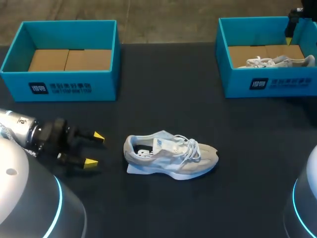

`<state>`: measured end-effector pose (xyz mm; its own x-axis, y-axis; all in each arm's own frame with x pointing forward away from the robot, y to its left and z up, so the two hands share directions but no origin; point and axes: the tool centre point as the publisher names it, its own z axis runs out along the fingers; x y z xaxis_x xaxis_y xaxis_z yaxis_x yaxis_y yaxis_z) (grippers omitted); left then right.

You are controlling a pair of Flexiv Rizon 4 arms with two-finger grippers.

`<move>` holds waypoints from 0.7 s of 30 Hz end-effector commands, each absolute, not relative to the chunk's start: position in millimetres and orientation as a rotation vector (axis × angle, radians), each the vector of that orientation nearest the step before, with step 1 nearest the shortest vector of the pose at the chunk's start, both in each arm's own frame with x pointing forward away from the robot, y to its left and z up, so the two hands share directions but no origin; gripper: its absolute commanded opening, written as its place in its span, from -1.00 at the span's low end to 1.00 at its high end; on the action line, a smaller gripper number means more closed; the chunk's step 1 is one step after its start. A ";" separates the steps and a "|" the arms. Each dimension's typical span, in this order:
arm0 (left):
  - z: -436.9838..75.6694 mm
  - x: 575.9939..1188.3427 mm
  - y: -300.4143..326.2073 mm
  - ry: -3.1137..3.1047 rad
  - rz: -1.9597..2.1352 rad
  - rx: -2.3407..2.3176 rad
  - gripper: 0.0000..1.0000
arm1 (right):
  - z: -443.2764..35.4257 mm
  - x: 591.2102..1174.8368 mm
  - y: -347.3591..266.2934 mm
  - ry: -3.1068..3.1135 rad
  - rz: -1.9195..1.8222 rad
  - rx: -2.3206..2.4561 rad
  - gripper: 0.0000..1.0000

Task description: Take the shoe out of the shoebox, open the shoe tongue, remove and reinsert the insole, then place the shoe into the shoebox

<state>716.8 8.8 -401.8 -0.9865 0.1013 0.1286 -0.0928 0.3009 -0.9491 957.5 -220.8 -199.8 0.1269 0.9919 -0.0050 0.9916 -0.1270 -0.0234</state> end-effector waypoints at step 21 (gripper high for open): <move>-413.0 706.2 -15.5 -2.476 1.768 -0.005 1.00 | -199.6 956.3 -220.2 -2.066 0.028 -2.351 1.00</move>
<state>710.0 -9.7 -408.5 -0.9936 0.0694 0.0888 -0.0612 0.3300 -0.9420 957.5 -220.8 -199.8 0.1269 0.9919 -0.0050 0.9916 -0.1270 -0.0234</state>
